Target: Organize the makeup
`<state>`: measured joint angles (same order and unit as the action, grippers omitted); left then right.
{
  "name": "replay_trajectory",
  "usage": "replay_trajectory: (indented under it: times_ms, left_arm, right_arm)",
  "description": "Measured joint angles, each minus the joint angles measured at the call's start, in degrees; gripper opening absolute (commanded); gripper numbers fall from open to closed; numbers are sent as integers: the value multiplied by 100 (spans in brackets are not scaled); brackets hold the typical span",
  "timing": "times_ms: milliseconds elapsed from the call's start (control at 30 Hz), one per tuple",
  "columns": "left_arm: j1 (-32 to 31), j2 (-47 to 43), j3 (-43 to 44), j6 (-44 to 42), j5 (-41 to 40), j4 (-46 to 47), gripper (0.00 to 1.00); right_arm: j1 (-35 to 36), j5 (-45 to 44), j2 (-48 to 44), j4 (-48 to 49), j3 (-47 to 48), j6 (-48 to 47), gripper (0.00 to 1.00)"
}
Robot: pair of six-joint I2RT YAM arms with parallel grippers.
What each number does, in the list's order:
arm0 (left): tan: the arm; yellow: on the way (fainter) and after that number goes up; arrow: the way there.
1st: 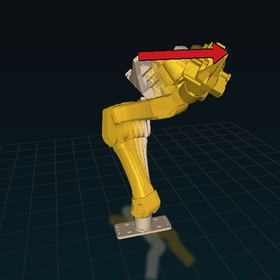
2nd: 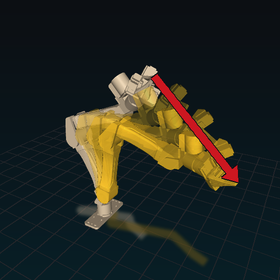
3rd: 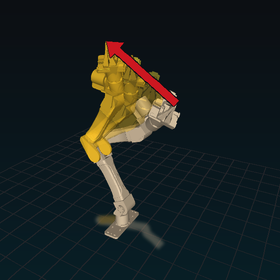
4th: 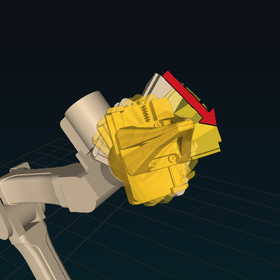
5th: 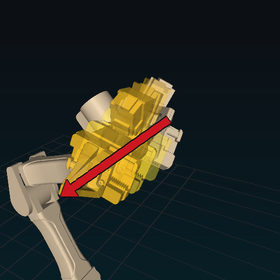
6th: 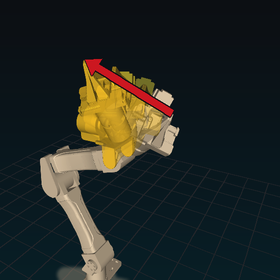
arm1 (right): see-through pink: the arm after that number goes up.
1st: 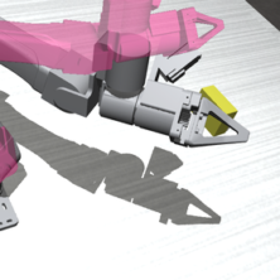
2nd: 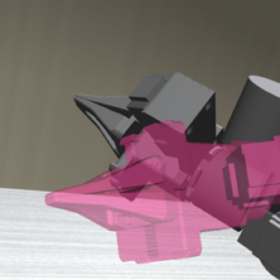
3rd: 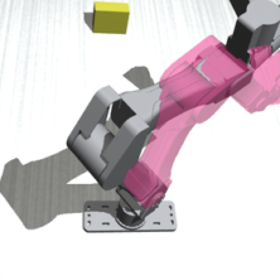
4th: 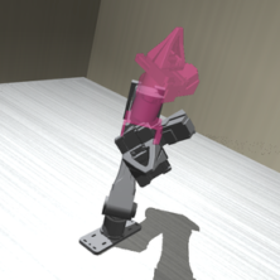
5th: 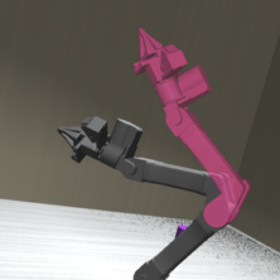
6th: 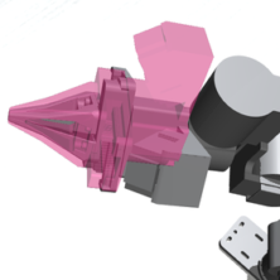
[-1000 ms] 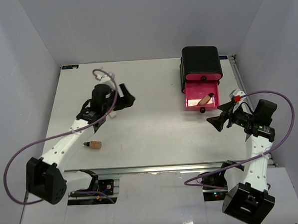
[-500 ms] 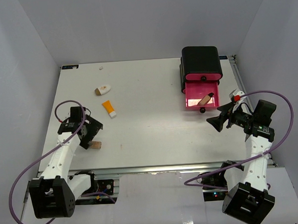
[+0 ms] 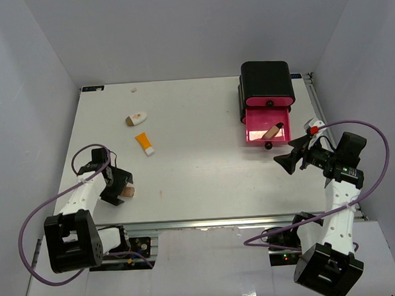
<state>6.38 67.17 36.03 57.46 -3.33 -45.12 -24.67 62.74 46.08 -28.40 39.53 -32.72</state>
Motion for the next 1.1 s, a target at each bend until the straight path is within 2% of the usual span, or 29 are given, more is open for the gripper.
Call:
replay_trajectory:
  times_ms: [300,500,667,767,900,1000,1100]
  left_arm:
    - [44,247,-111,-39,78,438,37]
    - [65,52,-200,-207,345,664,23]
    - [30,-335,-291,-536,1473,1183,18]
    - [-438,-364,-287,-700,2235,1826,13]
    - [-1541,-146,-5,-904,2853,2603,10]
    - [-2339,409,571,-1120,3140,3101,8]
    - [-3147,1292,1660,-1500,3185,3347,8]
  right_arm:
    - [0,-4,-2,2,0,27,93]
    - [0,-4,-2,4,0,43,92]
    - [0,-4,-2,6,0,44,93]
    - [0,-2,-2,6,0,43,93]
    - [-2,-2,6,16,0,45,93]
    - [-12,-1,11,25,0,44,93]
    - [-65,5,2,29,0,45,93]
